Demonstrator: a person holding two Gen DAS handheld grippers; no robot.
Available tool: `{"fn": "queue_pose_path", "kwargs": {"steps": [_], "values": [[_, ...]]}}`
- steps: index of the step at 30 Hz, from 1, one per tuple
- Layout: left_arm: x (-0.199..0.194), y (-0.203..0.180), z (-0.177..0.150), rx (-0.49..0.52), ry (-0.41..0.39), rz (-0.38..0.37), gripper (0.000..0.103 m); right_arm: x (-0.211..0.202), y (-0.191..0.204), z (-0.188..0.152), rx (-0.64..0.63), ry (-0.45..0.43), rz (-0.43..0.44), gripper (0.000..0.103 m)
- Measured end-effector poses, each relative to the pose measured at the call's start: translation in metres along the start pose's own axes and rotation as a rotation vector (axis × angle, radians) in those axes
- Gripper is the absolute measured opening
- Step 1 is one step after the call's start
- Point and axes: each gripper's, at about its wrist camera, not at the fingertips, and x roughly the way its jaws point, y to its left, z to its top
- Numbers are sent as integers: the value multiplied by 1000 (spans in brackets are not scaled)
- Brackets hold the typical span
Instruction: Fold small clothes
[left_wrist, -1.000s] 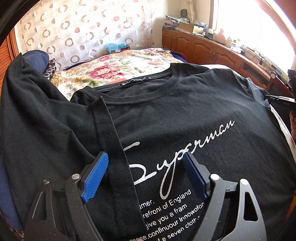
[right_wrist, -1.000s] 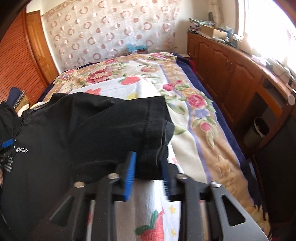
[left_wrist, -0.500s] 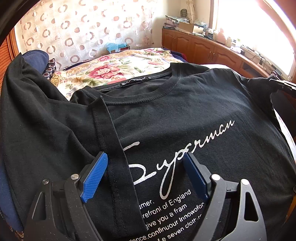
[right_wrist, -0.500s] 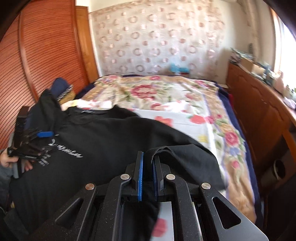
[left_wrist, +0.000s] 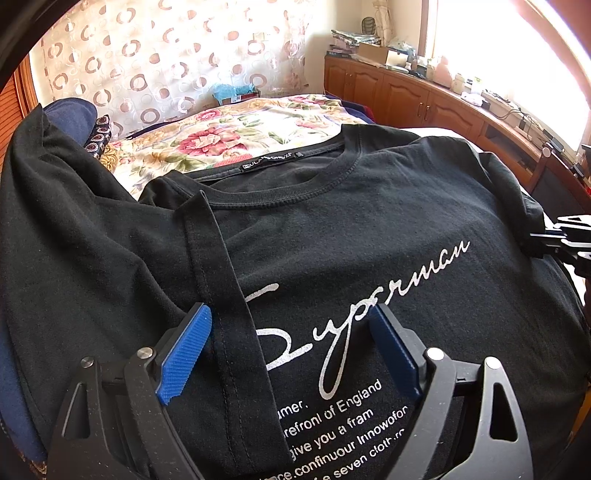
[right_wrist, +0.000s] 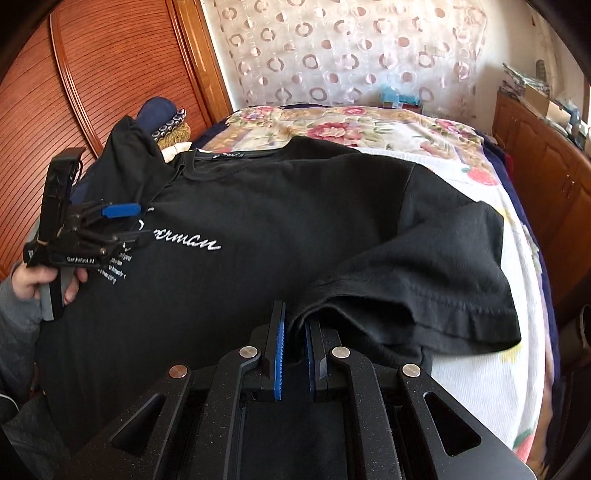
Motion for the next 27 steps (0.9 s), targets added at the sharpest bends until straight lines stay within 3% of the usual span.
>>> {"fn": "queue_pose_path", "kwargs": {"steps": [6, 12, 18, 22, 24, 26, 27], "values": [[-4, 1, 2, -11, -20, 0, 86, -33, -17, 2, 37, -45, -59, 23], [-33, -1, 10, -66, -159, 2, 85, -71, -58, 3, 67, -118, -178, 32], [-53, -19, 18, -24, -211, -9, 85, -54, -106, -5, 142, -66, -261, 33], [-63, -23, 15, -29, -226, -48, 85, -25, -110, -6, 172, -7, -267, 32], [-66, -23, 12, -30, -235, -57, 85, -17, -109, 3, 153, -17, -267, 32], [-69, -23, 11, -28, -242, -52, 85, -14, -108, 8, 157, -25, -267, 26], [-71, -23, 9, -28, -243, -53, 85, -15, -110, 9, 156, -27, -270, 17]]}}
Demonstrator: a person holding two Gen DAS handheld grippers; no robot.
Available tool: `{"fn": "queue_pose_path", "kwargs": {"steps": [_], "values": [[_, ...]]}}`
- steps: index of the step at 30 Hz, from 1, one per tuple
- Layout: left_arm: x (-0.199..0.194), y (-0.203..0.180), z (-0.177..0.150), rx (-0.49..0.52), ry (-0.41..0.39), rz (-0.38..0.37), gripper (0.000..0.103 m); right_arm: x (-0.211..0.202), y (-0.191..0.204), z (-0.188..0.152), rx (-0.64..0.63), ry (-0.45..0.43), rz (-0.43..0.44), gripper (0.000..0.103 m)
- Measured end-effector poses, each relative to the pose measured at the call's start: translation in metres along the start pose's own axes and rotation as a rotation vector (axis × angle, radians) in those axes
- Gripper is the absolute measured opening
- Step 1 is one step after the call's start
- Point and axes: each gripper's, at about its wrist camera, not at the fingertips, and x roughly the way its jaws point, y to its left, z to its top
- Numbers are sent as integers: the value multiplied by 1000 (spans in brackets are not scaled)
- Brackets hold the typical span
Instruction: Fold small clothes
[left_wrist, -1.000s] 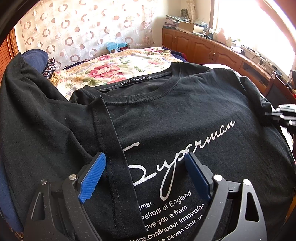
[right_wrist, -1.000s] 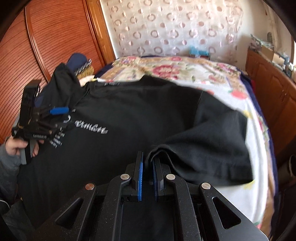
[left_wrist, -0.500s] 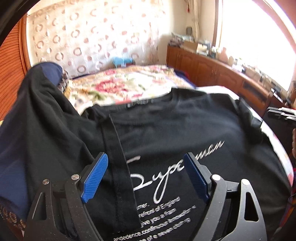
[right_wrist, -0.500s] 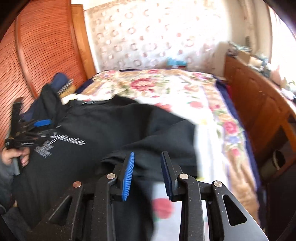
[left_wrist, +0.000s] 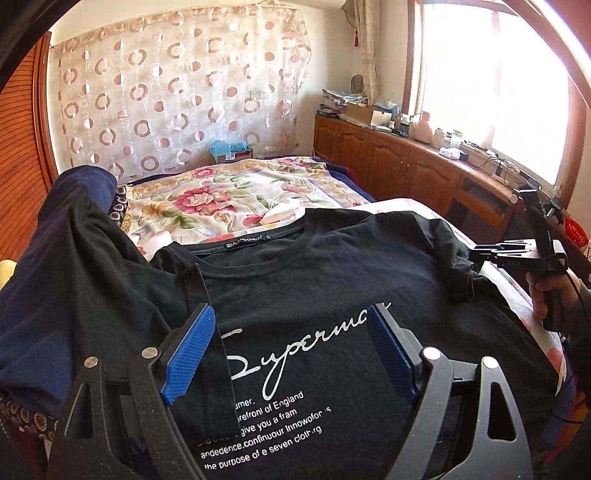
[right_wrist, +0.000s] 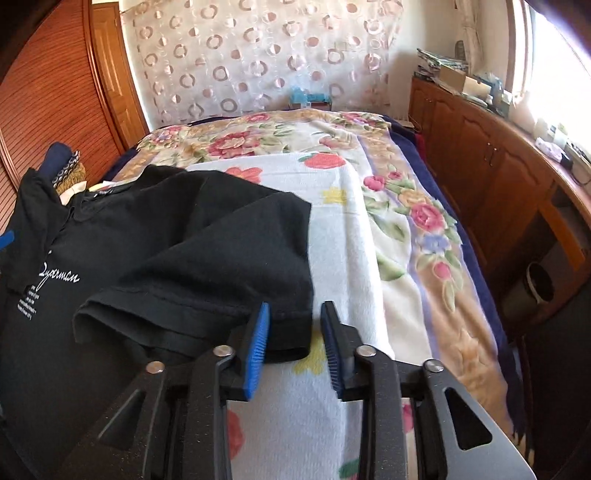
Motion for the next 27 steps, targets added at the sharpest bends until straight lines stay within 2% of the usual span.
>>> {"fn": "queue_pose_path", "kwargs": {"steps": [2, 3, 4, 9, 14, 18, 21, 23, 24, 27], "values": [[-3, 1, -2, -4, -5, -2, 85, 8, 12, 4, -15, 6, 17, 5], [-5, 2, -2, -9, -8, 0, 85, 9, 12, 7, -18, 15, 31, 3], [-7, 3, -3, -14, -10, 1, 85, 7, 19, 2, -24, 14, 35, 3], [-14, 13, -6, -40, -20, 11, 85, -11, 51, 27, -92, -65, 131, 2], [-19, 22, -8, -50, -19, 31, 85, -19, 112, 70, -232, -128, 245, 2], [-24, 28, -9, -54, -27, 43, 85, -10, 159, 93, -336, -148, 305, 2], [-24, 31, -8, -57, -27, 50, 85, 12, 172, 108, -357, -146, 292, 4], [-24, 33, -8, -58, -28, 53, 85, 23, 171, 114, -353, -140, 262, 16], [-24, 34, -8, -61, -28, 52, 85, 28, 168, 117, -346, -139, 228, 18], [-22, 35, -10, -67, -23, 48, 85, 27, 159, 112, -307, -156, 204, 18]]}}
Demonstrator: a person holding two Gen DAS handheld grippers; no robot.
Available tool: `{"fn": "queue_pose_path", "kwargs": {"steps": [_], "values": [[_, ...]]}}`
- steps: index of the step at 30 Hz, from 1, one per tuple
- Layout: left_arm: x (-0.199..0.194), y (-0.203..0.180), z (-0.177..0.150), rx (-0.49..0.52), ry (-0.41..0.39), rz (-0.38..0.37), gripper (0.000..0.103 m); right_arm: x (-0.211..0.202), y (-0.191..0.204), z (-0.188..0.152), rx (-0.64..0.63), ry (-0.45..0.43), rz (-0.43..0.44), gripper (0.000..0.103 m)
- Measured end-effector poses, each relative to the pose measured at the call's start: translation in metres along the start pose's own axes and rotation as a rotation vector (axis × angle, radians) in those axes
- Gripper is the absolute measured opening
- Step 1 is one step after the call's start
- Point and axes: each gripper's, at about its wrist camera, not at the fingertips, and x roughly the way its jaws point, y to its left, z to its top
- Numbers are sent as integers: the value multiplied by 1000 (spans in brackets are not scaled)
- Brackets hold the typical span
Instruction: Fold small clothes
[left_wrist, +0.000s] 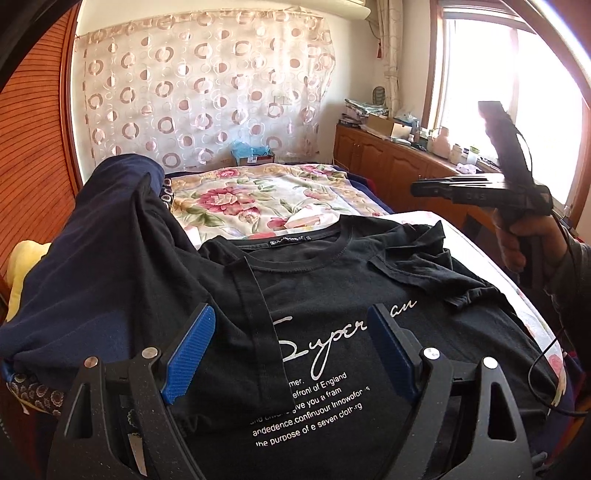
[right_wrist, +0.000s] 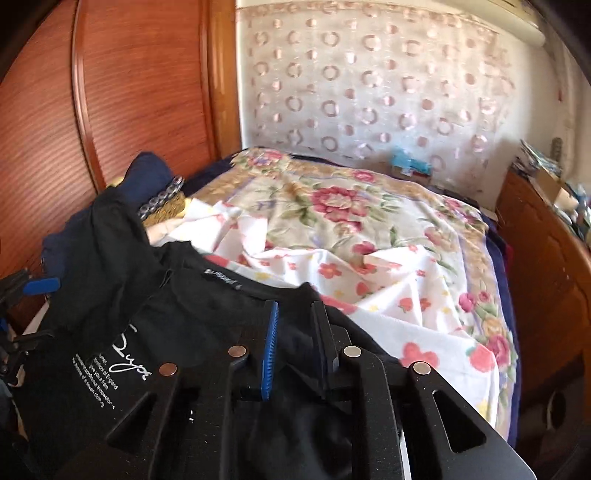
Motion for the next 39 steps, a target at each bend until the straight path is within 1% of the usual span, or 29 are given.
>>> {"fn": "queue_pose_path", "kwargs": {"steps": [1, 2, 4, 8, 11, 12, 13, 14, 18, 24, 25, 26, 27, 29, 32, 35, 39], "values": [[2, 0, -1, 1, 3, 0, 85, -4, -5, -5, 18, -1, -19, 18], [3, 0, -1, 1, 6, 1, 85, -5, 1, -7, 25, -2, -30, 18], [5, 0, -2, 0, 11, -4, 85, -15, 8, -20, 30, 4, -23, 18], [7, -2, -3, 3, 16, -10, 85, -29, 20, -50, 47, 59, -24, 18], [8, -5, -4, 6, 22, -18, 85, -37, 31, -71, 69, 87, 2, 19], [7, -6, -4, 8, 22, -20, 85, -38, 36, -76, 74, 97, 13, 24], [7, -7, -5, 12, 23, -22, 85, -39, 39, -80, 80, 108, 21, 28], [6, -8, -5, 14, 23, -22, 85, -40, 46, -86, 81, 116, 25, 29], [4, -10, -5, 18, 23, -25, 85, -46, 59, -98, 70, 147, 46, 28], [3, -10, -7, 17, 20, -17, 85, -30, 59, -107, 52, 205, 15, 28], [2, -10, -7, 15, 21, -14, 85, -29, 60, -106, 47, 198, 11, 26], [2, -10, -7, 14, 21, -12, 85, -28, 59, -105, 39, 196, 6, 14], [2, -9, -7, 13, 19, -8, 85, -29, 59, -105, 30, 191, 2, 9], [0, -8, -7, 12, 18, -3, 85, -35, 57, -106, 36, 172, 32, 8], [-2, -6, -6, 10, 12, 5, 85, -53, 53, -106, 60, 143, 103, 8], [-3, -6, -4, 7, 4, 8, 85, -69, 54, -111, 59, 147, 126, 8], [-4, -6, -2, 7, -4, 14, 85, -74, 57, -121, 50, 181, 133, 8]]}}
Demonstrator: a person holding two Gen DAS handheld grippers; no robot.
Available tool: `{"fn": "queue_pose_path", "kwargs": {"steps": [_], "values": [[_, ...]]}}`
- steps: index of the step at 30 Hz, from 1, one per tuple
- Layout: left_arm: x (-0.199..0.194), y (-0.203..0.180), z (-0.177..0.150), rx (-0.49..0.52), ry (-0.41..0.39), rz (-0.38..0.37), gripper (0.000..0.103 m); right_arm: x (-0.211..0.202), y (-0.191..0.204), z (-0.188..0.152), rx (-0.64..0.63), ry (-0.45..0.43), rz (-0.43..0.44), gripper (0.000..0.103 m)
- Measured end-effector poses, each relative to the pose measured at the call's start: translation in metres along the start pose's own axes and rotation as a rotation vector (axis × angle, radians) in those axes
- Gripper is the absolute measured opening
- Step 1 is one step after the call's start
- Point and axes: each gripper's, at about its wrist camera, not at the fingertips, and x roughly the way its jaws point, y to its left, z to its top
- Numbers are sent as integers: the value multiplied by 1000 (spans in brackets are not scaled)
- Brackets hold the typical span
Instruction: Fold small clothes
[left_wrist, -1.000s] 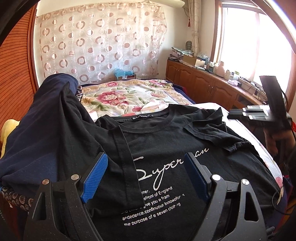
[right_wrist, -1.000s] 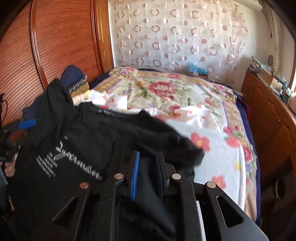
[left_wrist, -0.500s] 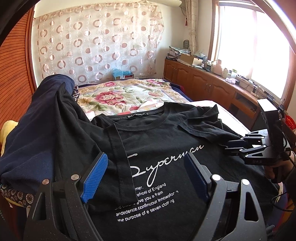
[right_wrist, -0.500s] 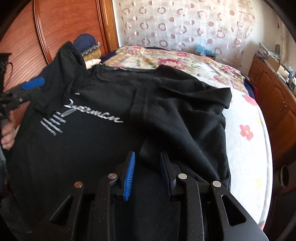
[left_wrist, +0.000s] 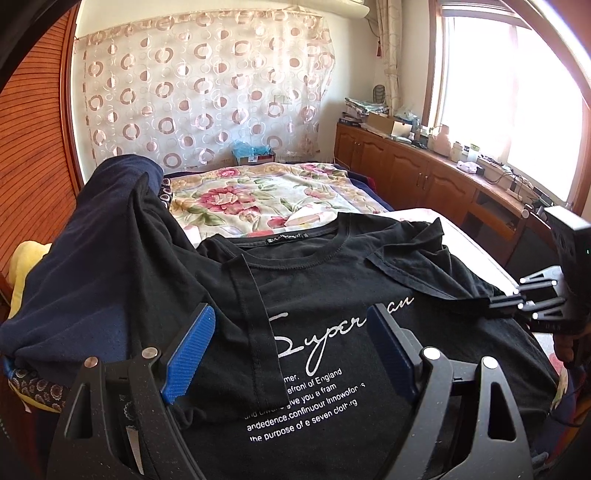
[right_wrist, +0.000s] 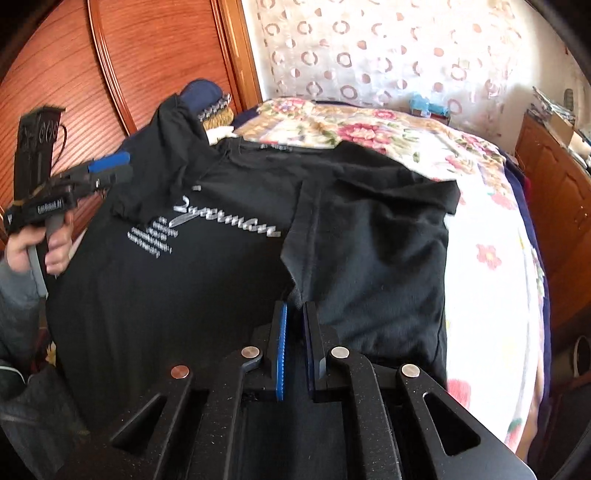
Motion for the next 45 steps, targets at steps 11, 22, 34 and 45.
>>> {"fn": "queue_pose_path", "kwargs": {"steps": [11, 22, 34, 45], "values": [[3, 14, 9, -7, 0, 52, 85, -8, -6, 5, 36, -24, -120, 14], [6, 40, 28, 1, -10, 124, 85, -16, -34, 25, 59, -92, -181, 27], [6, 63, 33, -35, -11, 154, 85, 52, -107, 59, 229, -23, -160, 27], [8, 73, 31, -46, -10, 169, 85, 63, -119, 112, 169, -120, -103, 6]]}}
